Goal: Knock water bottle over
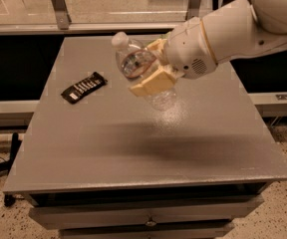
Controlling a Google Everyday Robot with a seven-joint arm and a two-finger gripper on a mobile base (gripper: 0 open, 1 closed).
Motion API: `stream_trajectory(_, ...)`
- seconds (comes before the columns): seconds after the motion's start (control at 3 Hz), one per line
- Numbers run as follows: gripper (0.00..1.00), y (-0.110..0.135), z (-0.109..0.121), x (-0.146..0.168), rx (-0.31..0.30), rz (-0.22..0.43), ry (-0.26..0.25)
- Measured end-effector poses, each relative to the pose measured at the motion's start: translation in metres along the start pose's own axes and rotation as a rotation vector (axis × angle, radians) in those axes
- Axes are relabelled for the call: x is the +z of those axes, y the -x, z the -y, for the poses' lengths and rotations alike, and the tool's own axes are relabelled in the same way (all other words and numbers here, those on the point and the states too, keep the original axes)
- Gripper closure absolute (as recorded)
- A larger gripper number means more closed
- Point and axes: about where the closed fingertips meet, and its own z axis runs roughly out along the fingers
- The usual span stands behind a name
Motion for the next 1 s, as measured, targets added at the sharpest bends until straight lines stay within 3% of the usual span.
stream_trajectory(0.67, 1.0, -0.049, -0.044, 0.017, -0.152, -0.475, 0.181)
stream_trajectory(1.0, 1.0, -0.084, -0.055, 0.022, -0.199, -0.696, 0.206)
